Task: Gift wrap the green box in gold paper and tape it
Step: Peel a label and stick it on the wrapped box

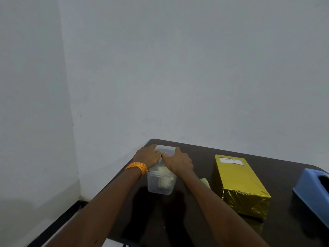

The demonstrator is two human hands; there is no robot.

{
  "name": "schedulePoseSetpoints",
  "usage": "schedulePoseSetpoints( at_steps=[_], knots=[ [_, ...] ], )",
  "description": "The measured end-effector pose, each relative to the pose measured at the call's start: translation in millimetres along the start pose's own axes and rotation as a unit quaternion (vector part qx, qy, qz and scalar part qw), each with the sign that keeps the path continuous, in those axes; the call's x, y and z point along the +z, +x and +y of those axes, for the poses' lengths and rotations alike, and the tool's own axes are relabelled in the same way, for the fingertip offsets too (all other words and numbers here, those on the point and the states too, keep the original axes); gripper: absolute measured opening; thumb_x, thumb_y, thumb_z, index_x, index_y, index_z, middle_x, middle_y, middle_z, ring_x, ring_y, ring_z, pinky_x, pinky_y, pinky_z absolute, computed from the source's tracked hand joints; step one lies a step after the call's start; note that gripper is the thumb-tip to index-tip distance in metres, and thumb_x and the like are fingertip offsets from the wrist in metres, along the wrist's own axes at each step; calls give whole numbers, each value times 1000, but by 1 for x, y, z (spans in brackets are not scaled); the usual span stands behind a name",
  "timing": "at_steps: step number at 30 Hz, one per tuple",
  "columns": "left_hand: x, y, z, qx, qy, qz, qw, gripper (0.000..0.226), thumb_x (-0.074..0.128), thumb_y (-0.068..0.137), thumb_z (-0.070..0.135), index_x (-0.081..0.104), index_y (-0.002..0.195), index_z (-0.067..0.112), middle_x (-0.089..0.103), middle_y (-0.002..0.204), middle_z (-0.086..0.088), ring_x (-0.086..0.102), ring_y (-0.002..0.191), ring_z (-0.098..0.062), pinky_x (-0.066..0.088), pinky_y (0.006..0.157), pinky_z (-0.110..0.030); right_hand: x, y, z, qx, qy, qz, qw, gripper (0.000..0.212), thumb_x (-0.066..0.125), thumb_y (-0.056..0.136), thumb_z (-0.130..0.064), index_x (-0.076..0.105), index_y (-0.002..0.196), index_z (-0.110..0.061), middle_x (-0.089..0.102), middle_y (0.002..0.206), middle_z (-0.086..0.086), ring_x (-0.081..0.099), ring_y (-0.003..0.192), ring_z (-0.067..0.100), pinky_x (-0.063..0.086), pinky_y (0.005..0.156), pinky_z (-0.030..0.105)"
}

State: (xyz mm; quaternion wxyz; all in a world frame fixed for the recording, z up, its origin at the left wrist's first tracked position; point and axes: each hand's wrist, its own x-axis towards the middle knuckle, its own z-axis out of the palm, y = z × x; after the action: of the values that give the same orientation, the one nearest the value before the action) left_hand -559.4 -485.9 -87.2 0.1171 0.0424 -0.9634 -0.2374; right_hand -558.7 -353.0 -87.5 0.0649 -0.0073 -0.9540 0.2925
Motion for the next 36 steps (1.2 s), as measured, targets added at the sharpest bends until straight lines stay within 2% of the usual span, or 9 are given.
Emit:
schedulePoseSetpoints(
  at_steps=[5, 10, 15, 19, 23, 28, 30, 32, 36],
  knots=[
    [-1, -17, -3, -15, -4, 26, 1000, 45, 35, 102, 33, 41, 145, 25, 57, 137, -13, 54, 120, -36, 45, 99, -40, -3, -4, 1, 1, 11, -1, 1000, 76, 46, 93, -59, 31, 152, -14, 54, 139, 16, 53, 126, 36, 46, 99, 42],
    [2, -20, -8, -29, -64, 41, 997, 45, 35, 103, 24, 45, 146, 26, 52, 145, -9, 50, 128, -34, 40, 104, -38, -5, -4, 1, 4, 28, -16, 999, 58, 38, 99, -29, 27, 155, -20, 49, 144, 17, 49, 130, 37, 43, 104, 44],
    [3, -18, -8, -34, -85, 64, 994, 42, 39, 100, 19, 56, 138, 23, 61, 133, -12, 56, 117, -35, 44, 96, -36, -4, 0, 4, 6, 55, -12, 998, 54, 40, 97, -24, 34, 151, -18, 51, 142, 17, 50, 128, 38, 45, 101, 43],
    [2, -19, -6, -35, -80, 69, 994, 41, 39, 100, 18, 57, 136, 21, 62, 130, -14, 57, 114, -35, 45, 93, -35, -2, -2, 4, 10, 96, -22, 995, 55, 38, 96, -30, 34, 151, -22, 53, 140, 15, 53, 123, 36, 50, 98, 46],
    [2, -19, -6, -44, -71, 56, 995, 45, 39, 99, 19, 51, 142, 23, 58, 137, -13, 54, 121, -36, 43, 99, -37, -2, -9, 10, 5, 127, 10, 992, 47, 44, 96, -40, 47, 138, -19, 59, 131, 9, 60, 112, 30, 48, 83, 34],
    [-2, -20, -6, -37, -90, 18, 995, 45, 37, 100, 29, 49, 143, 24, 51, 145, -9, 50, 126, -35, 41, 104, -40, 3, -22, 23, -19, 170, 0, 985, 73, 57, 73, -58, 49, 134, -18, 56, 126, 8, 60, 107, 27, 56, 90, 44],
    [-3, -22, -10, -47, -152, 0, 987, 45, 39, 97, 40, 54, 135, 22, 55, 140, -8, 53, 118, -34, 52, 85, -39, 7, -26, 26, -31, 184, 6, 982, 86, 55, 60, -70, 52, 130, -21, 58, 123, 5, 59, 108, 23, 56, 90, 45],
    [-1, -31, -13, -65, -256, 1, 964, 50, 43, 93, 49, 54, 132, 19, 57, 133, -8, 57, 106, -29, 48, 62, -30, 10, -29, 30, -31, 208, 7, 978, 96, 56, 52, -75, 52, 130, -19, 58, 122, 4, 58, 109, 22, 55, 92, 44],
    [2, -52, -24, -43, -382, 12, 923, 38, 49, 96, 48, 61, 109, 14, 65, 107, -7, 60, 85, -20, 48, 68, -31, 11, -36, 35, -18, 279, -12, 960, 96, 73, 45, -74, 57, 122, -18, 62, 117, 1, 63, 103, 18, 58, 89, 41]
  ],
)
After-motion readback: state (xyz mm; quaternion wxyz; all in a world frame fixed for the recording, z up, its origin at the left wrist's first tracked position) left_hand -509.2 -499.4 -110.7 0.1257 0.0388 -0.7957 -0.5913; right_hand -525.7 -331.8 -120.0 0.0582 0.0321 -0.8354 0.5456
